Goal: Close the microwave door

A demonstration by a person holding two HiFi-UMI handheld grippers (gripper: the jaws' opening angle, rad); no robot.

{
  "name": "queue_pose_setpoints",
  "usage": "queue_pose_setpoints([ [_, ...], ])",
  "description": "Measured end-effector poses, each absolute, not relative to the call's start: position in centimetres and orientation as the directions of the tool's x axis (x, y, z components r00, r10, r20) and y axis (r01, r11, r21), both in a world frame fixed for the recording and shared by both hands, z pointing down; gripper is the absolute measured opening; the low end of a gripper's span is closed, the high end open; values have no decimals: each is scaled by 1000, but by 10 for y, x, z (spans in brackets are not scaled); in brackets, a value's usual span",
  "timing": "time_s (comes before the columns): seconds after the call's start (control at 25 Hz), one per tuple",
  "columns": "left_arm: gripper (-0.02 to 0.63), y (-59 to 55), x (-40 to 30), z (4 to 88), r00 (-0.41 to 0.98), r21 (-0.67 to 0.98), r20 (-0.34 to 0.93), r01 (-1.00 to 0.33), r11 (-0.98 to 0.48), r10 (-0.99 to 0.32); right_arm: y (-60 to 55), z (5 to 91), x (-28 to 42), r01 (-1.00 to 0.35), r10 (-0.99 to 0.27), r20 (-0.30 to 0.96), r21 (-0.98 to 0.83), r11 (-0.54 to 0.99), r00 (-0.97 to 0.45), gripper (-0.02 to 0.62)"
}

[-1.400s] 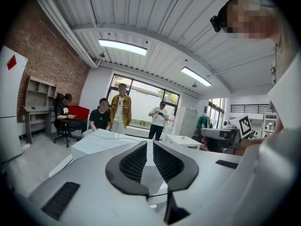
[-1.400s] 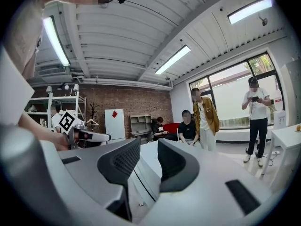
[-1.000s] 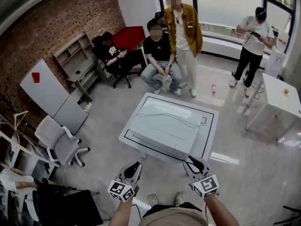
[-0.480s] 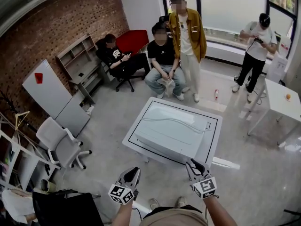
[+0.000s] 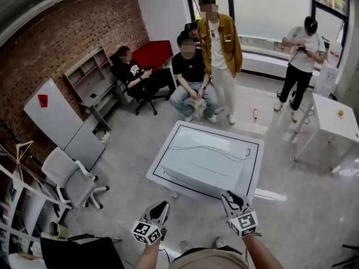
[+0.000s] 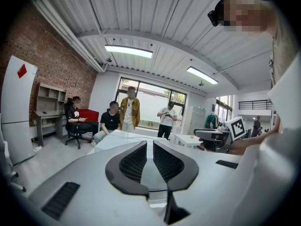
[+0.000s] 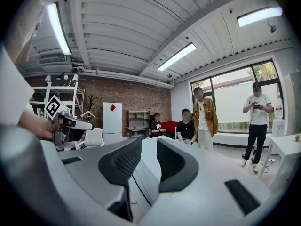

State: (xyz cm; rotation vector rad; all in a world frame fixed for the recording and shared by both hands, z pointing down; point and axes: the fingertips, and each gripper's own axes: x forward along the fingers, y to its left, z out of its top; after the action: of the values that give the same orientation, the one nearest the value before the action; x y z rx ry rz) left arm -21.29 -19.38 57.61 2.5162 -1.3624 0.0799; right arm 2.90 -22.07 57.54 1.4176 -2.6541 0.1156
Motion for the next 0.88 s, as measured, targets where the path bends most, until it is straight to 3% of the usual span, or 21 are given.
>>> queue_pose_setpoints([
  [0.88, 29, -216, -213, 586, 613, 220, 196, -788, -575, -765, -231, 584, 12, -836, -826, 182, 35, 548, -534, 67],
])
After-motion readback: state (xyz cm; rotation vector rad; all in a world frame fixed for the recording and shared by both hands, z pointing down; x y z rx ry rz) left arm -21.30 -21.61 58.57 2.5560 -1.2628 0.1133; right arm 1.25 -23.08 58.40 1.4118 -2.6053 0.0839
